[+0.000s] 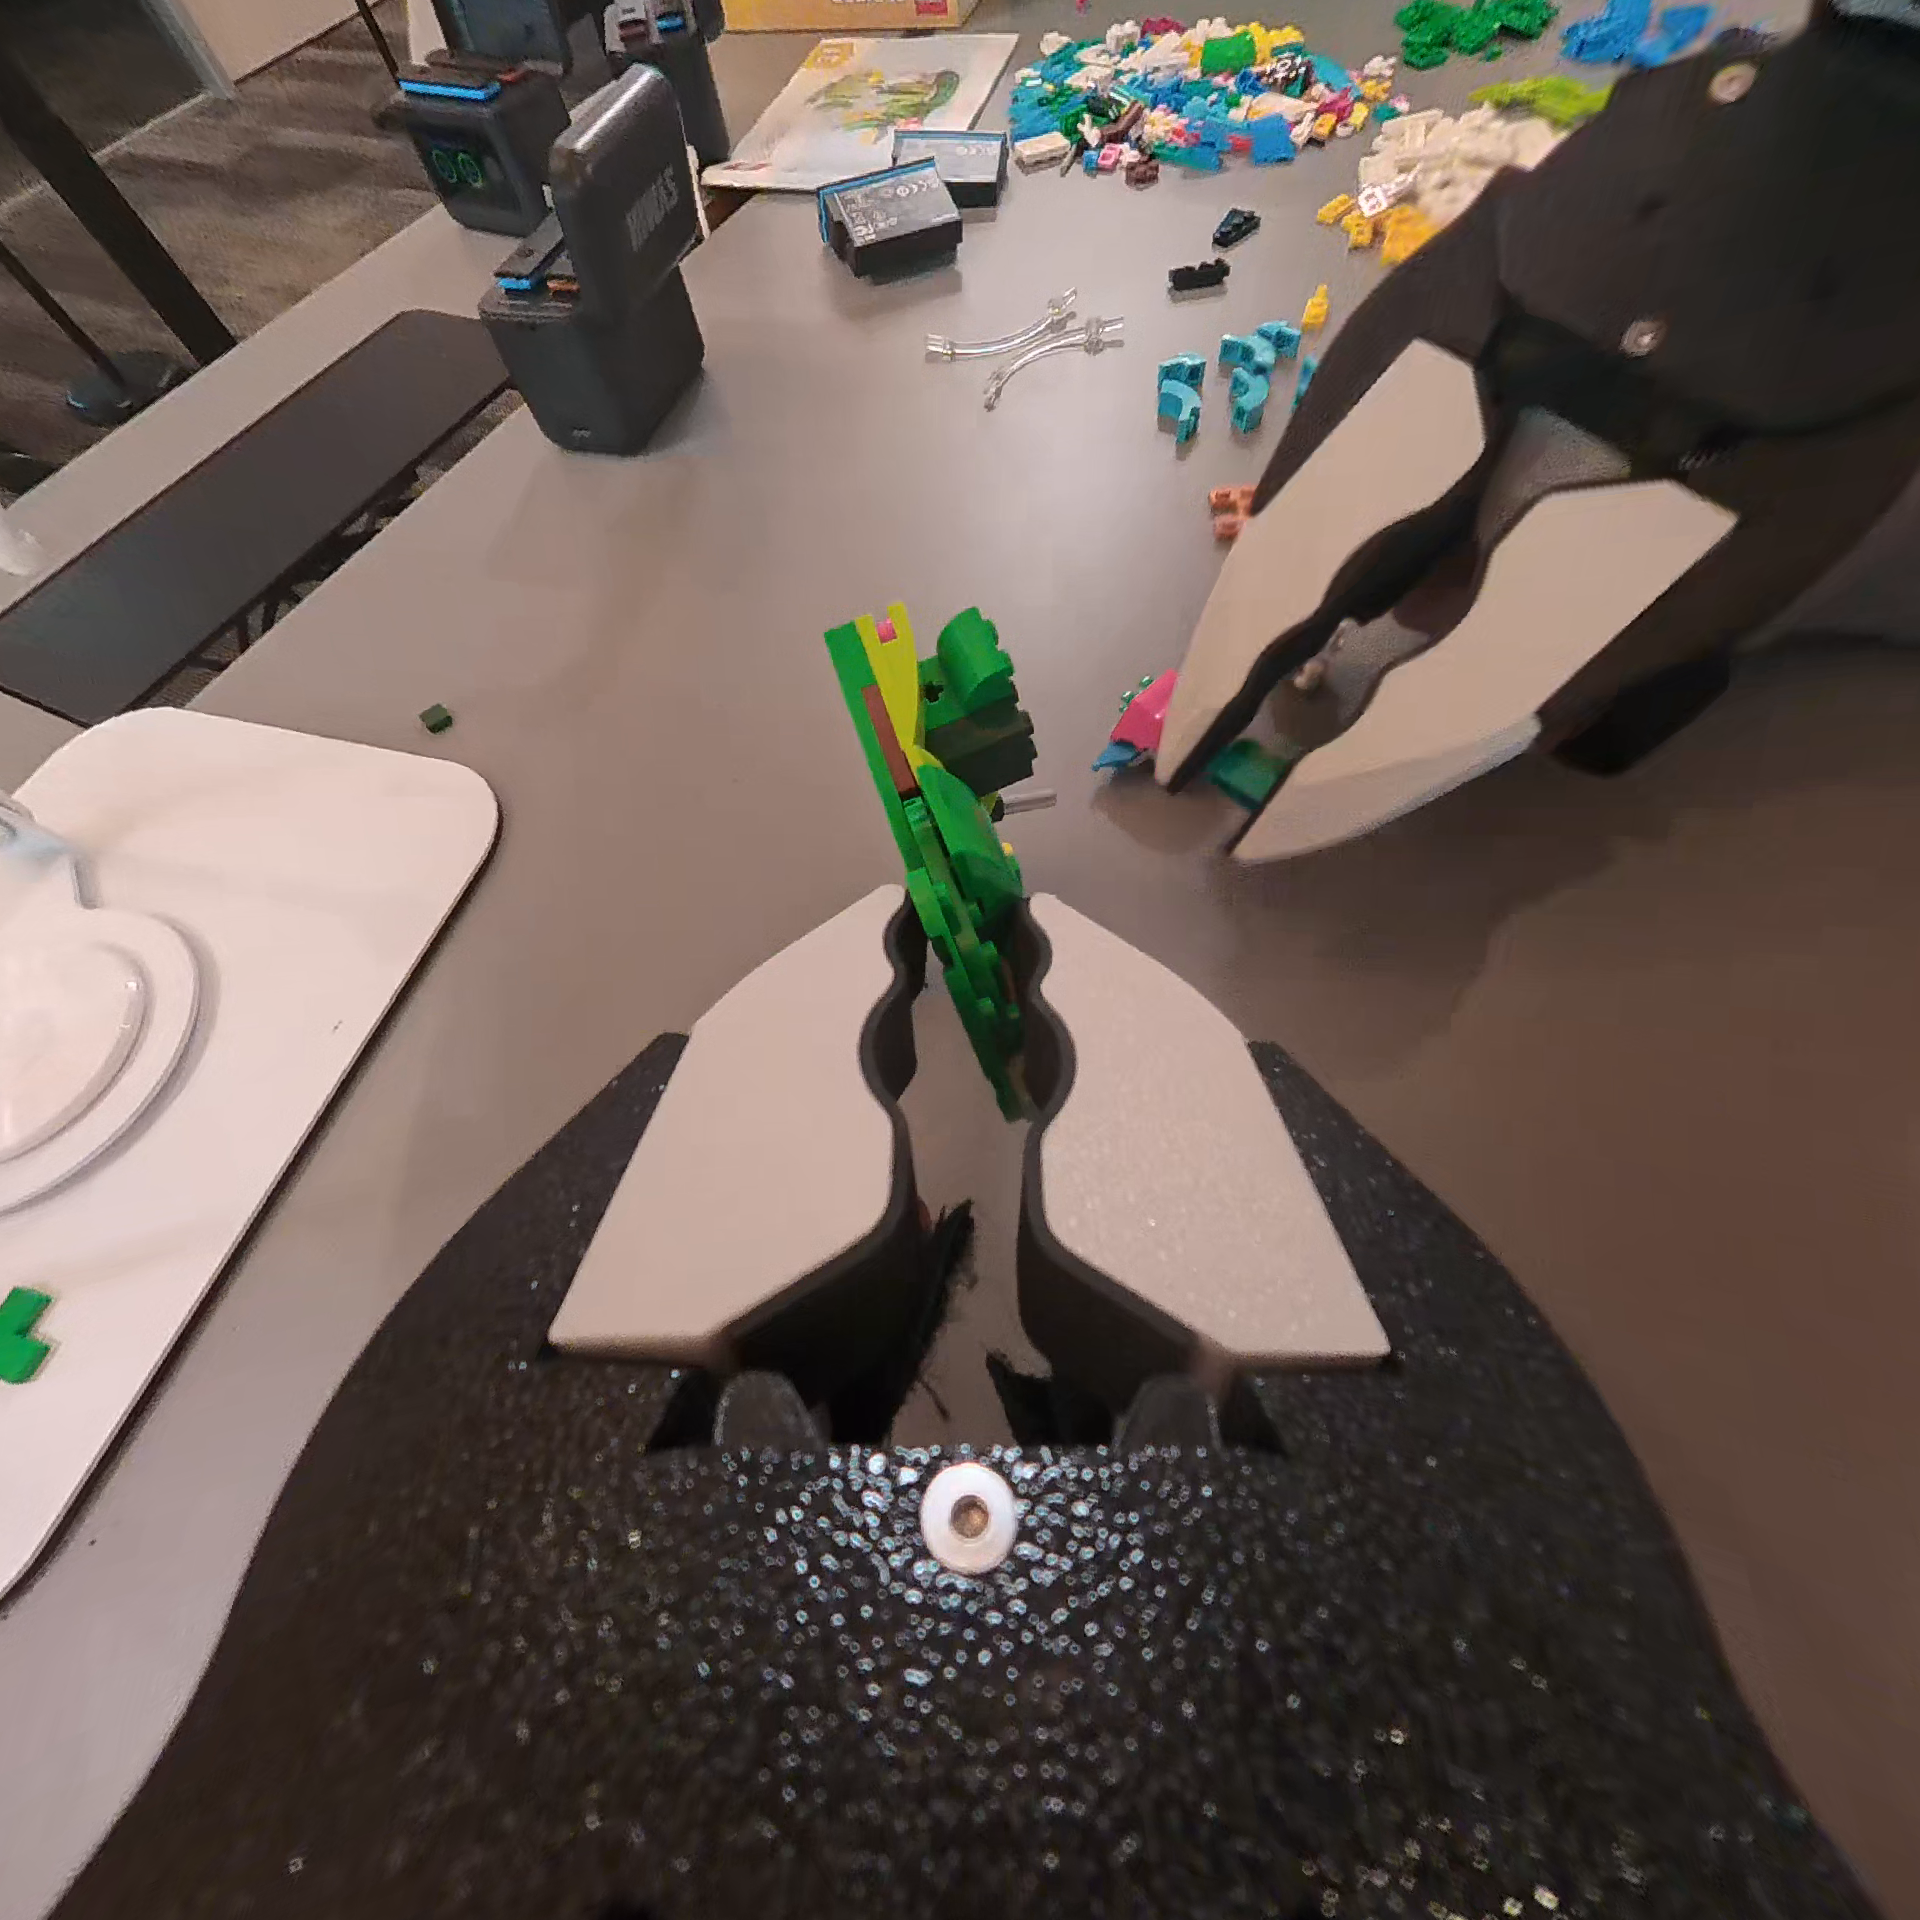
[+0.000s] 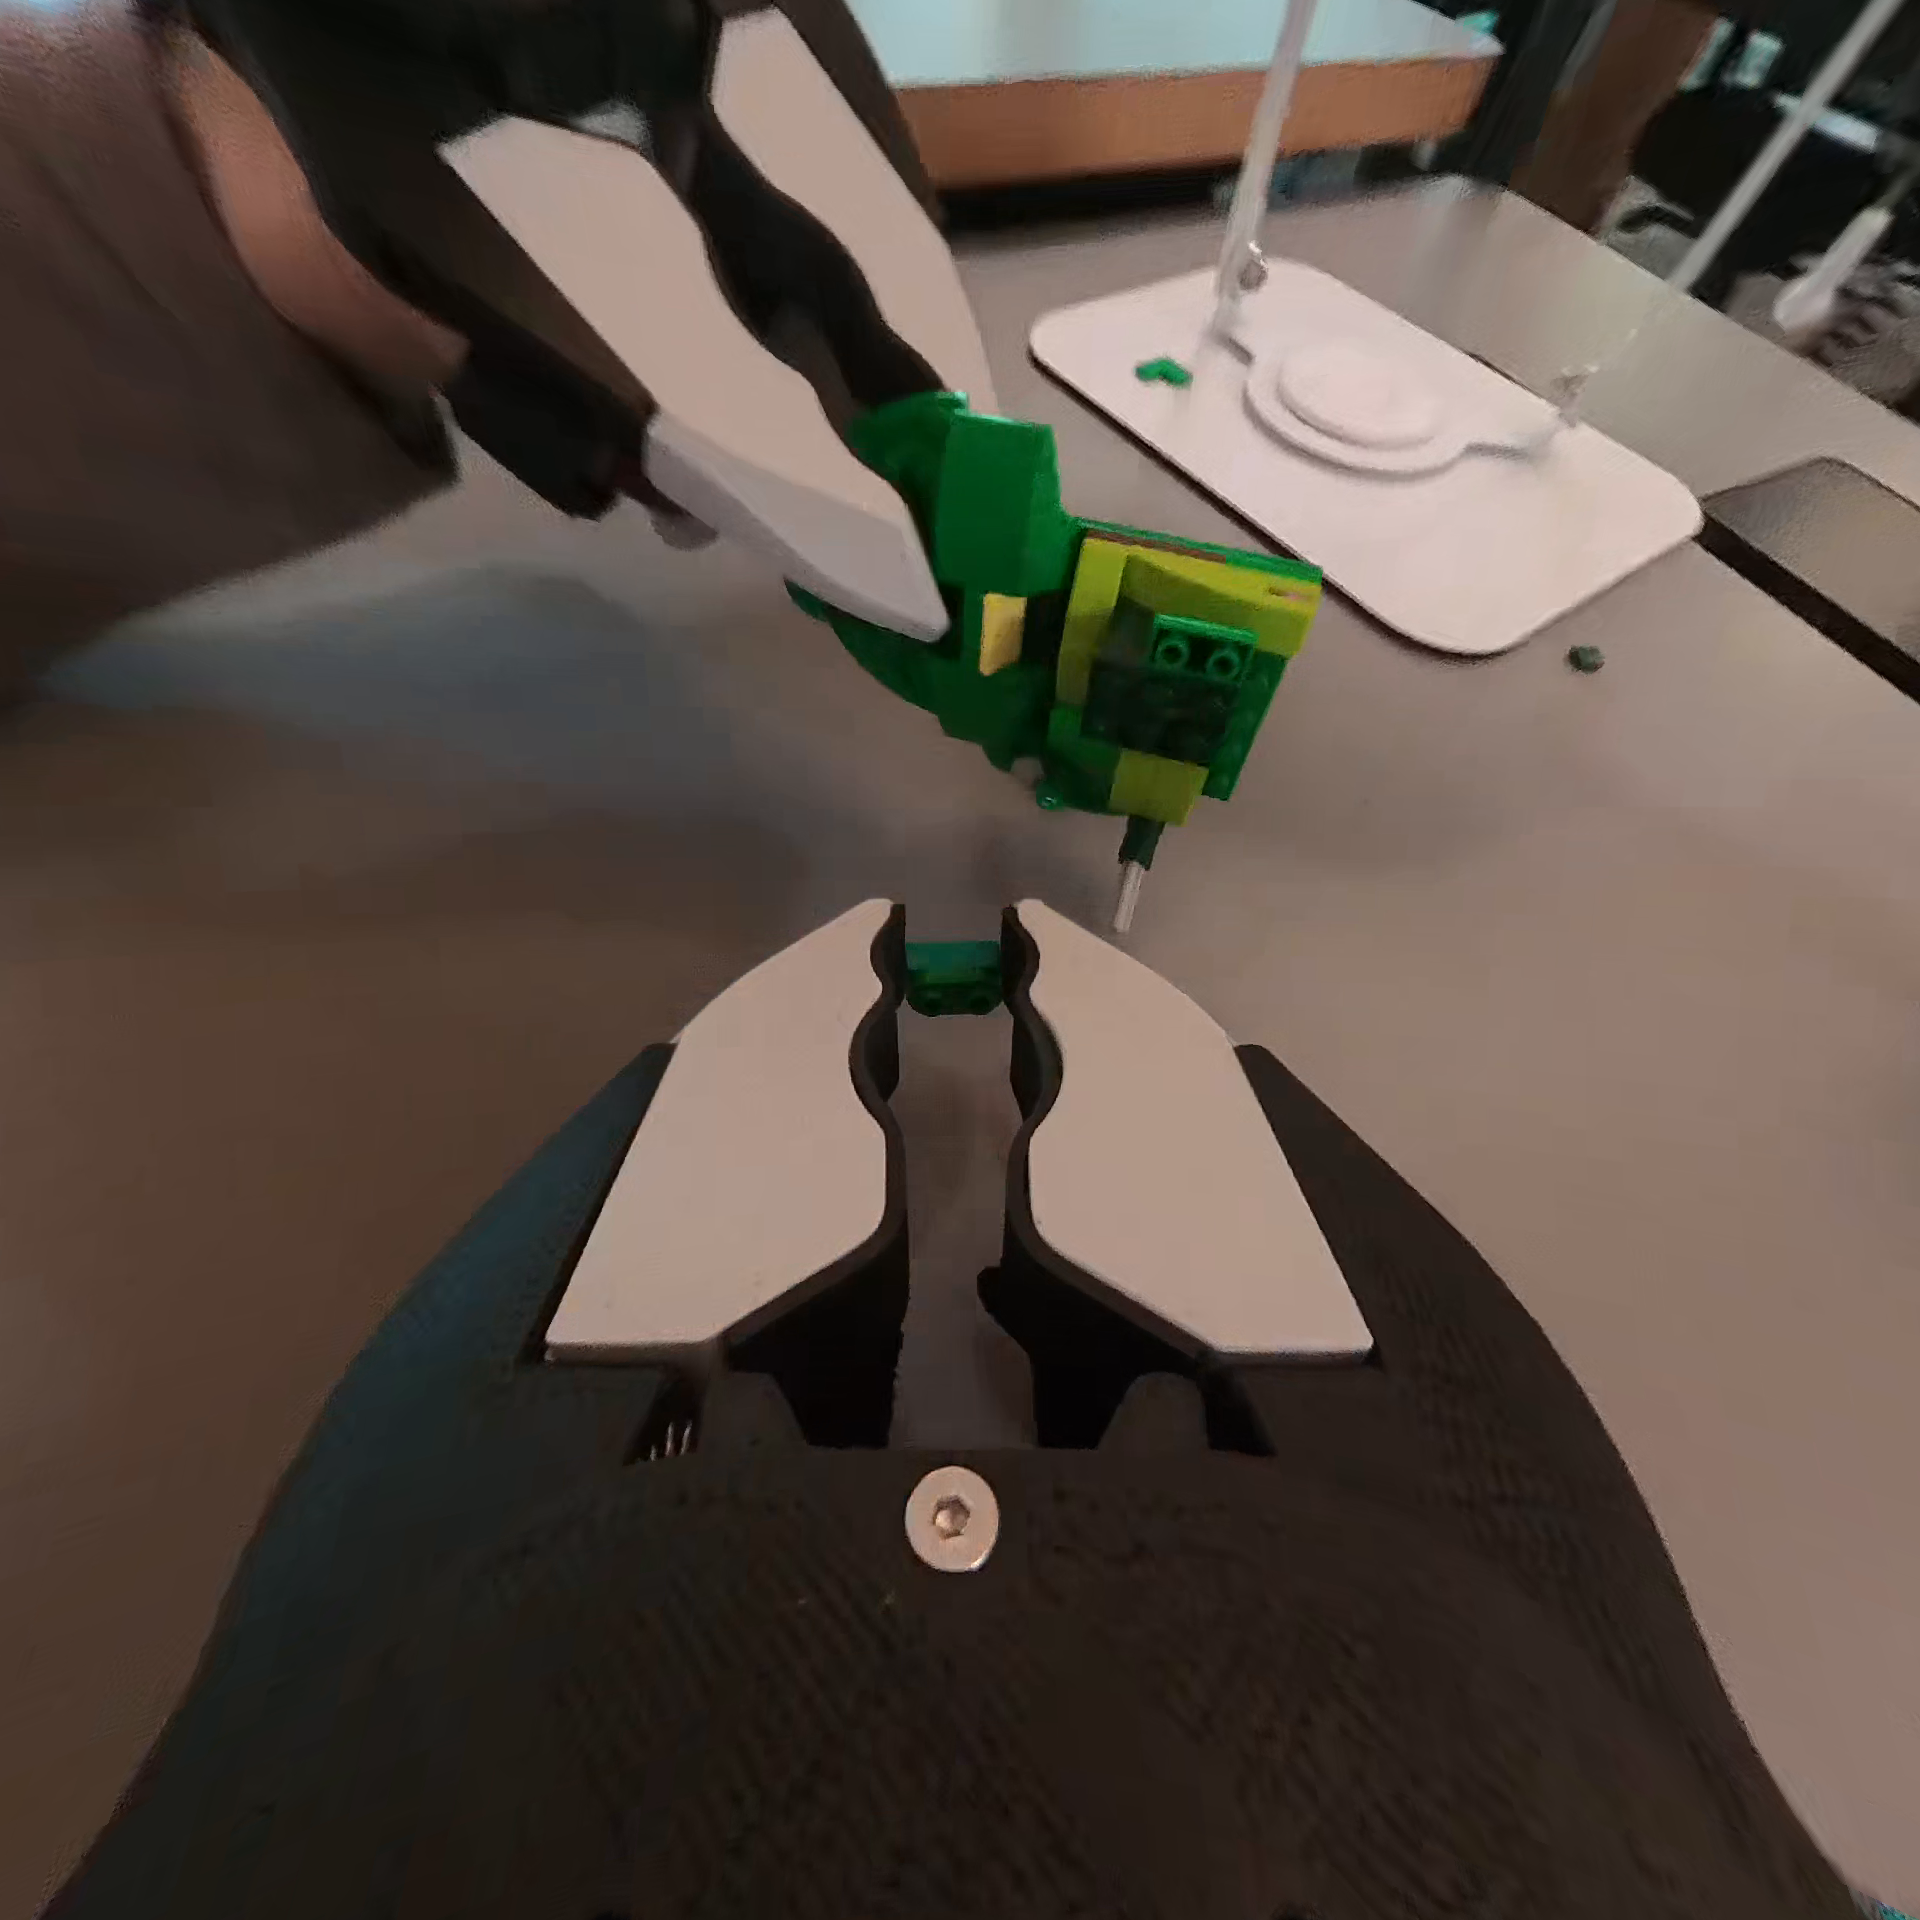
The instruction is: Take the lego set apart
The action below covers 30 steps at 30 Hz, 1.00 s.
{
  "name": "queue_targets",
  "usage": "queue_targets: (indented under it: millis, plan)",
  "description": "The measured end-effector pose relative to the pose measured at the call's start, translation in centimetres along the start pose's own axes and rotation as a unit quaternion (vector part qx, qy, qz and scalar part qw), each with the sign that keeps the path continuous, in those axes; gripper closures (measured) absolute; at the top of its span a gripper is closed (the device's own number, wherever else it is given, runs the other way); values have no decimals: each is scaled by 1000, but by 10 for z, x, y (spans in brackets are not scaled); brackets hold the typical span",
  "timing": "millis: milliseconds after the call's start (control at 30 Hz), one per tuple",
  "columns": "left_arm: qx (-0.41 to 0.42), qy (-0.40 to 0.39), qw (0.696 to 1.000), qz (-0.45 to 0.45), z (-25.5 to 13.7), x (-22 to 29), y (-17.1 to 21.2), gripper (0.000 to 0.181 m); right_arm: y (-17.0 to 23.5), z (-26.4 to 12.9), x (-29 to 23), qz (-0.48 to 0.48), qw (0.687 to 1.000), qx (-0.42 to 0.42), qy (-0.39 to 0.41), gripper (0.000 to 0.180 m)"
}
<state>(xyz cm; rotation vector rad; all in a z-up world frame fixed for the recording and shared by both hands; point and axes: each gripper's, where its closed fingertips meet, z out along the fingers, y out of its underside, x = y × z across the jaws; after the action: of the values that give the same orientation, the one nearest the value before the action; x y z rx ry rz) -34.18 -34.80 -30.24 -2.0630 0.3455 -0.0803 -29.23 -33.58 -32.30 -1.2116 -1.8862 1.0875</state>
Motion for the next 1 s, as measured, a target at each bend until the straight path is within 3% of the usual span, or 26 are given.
queue_targets:
  millis: [133, 433, 767, 1000]
  plan:
    - [-7, -1, 1000, 12, 5, 1, 3, 165, -10, 0, 15, 39, 997, 27, 60, 141]
    - [16, -30, 993, 117, 10, 15, -17, 165, -27, -19, 42, 60, 982, 92, 154, 153]
    - [19, -49, 990, 135, 10, 14, -22, 165, -41, -27, 41, 84, 975, 146, 143, 150]
    - [47, -23, 988, 145, 11, 27, -31, 165, -36, -24, 40, 53, 980, 118, 154, 156]
